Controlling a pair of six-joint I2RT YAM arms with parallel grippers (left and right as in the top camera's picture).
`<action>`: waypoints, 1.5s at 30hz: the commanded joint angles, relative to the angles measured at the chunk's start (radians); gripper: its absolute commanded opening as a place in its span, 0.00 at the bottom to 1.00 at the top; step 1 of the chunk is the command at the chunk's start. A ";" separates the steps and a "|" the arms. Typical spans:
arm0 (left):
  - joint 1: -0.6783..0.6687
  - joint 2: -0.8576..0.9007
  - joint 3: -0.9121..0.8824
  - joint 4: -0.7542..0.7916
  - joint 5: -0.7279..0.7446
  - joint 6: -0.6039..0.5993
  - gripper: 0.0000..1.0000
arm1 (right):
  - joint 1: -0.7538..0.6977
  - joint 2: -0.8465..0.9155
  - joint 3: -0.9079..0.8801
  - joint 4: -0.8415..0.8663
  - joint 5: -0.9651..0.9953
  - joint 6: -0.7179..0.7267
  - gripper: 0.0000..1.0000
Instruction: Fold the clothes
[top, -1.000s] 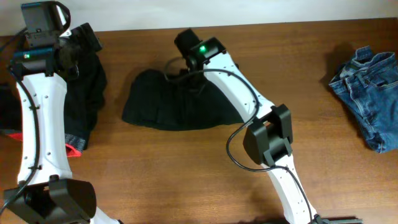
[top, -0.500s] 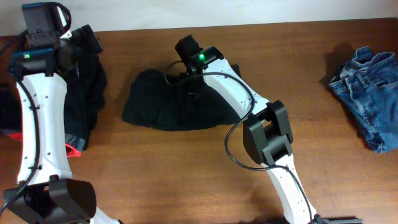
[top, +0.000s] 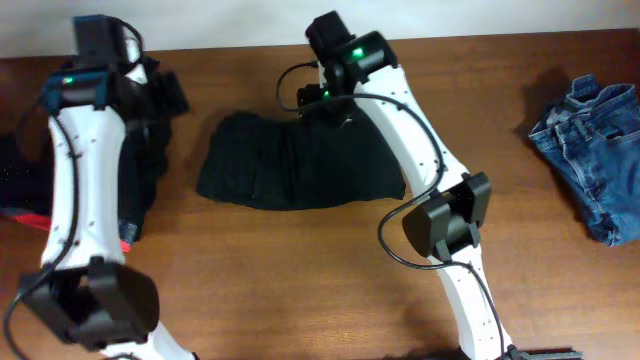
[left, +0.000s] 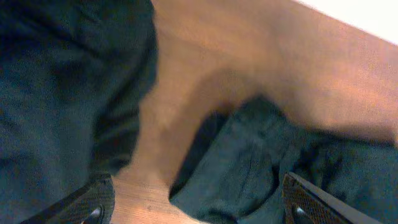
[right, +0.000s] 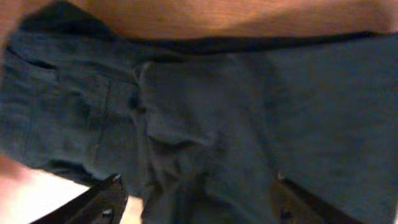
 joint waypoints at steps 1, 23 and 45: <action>-0.031 0.094 0.005 -0.032 0.110 0.105 0.86 | -0.030 -0.023 0.024 -0.050 -0.006 -0.065 0.82; -0.063 0.252 0.005 -0.024 0.198 0.121 0.84 | -0.021 -0.019 -0.174 -0.030 0.142 -0.117 0.81; 0.053 0.253 -0.023 0.045 0.190 0.080 0.84 | 0.126 -0.017 -0.174 0.028 0.127 -0.217 0.89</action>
